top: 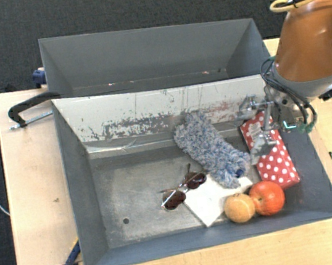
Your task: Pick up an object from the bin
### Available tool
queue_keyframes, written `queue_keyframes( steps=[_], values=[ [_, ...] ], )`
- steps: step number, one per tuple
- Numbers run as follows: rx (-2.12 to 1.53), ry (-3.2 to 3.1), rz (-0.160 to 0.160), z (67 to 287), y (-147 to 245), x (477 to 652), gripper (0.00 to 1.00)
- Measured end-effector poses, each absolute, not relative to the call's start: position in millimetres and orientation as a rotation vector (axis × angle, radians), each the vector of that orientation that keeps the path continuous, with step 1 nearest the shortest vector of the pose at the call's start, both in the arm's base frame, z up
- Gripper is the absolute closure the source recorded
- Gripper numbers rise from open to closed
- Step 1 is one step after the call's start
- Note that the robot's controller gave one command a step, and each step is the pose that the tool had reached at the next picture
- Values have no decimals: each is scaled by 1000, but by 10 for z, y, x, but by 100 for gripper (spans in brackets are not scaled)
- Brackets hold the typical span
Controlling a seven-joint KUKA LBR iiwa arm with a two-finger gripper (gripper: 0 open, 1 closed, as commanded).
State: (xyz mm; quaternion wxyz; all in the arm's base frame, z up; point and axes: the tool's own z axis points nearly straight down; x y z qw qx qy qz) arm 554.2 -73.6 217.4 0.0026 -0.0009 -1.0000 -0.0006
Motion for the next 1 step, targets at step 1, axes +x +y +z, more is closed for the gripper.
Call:
queue_keyframes(
  steps=[1],
  values=[
    [-1, -3145, 0, 2217, -734, 5558, 0]
  ],
)
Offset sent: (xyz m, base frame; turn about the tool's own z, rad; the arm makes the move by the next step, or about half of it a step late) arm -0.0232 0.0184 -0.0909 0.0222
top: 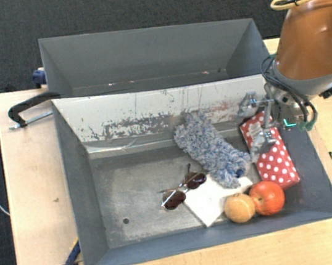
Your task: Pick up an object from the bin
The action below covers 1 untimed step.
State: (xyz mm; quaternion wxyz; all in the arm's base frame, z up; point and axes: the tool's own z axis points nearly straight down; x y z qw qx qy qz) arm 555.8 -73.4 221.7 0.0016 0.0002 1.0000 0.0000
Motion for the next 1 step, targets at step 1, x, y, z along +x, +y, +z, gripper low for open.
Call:
queue_keyframes(
  steps=[1],
  values=[
    [22, 3133, -1, 1746, -643, 5447, 0]
  ],
)
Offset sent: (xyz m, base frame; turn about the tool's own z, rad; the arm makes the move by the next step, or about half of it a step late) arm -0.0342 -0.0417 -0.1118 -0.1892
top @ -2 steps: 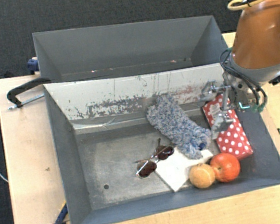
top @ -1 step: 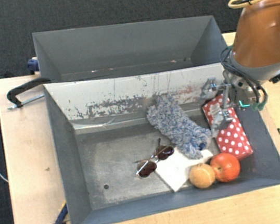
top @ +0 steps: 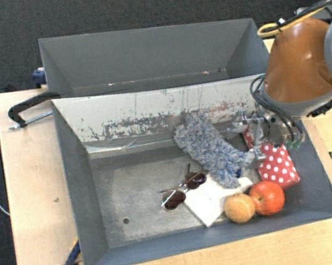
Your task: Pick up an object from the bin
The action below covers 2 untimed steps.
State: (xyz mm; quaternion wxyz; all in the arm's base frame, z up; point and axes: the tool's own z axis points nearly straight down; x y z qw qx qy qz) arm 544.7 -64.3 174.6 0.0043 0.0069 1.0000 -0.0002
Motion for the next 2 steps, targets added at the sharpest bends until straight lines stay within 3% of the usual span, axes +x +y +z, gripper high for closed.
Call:
queue_keyframes(
  steps=[2],
  values=[
    [-364, 3103, 6, 897, -1002, 5208, 0]
  ],
)
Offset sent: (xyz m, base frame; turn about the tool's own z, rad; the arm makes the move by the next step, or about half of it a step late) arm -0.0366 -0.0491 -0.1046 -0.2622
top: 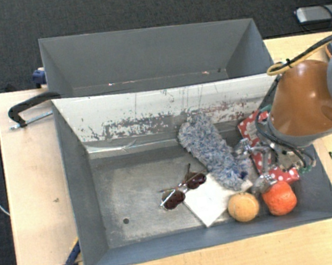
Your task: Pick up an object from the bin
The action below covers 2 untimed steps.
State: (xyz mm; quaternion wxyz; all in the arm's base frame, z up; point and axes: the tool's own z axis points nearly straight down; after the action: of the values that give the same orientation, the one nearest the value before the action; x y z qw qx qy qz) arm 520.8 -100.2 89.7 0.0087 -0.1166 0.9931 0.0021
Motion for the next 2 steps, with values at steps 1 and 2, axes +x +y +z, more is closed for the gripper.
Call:
queue_keyframes(
  steps=[1, 2],
  values=[
    [-337, 3100, -9, 692, -1030, 5211, 0],
    [-474, 3084, -17, 725, -943, 5192, 0]
  ],
)
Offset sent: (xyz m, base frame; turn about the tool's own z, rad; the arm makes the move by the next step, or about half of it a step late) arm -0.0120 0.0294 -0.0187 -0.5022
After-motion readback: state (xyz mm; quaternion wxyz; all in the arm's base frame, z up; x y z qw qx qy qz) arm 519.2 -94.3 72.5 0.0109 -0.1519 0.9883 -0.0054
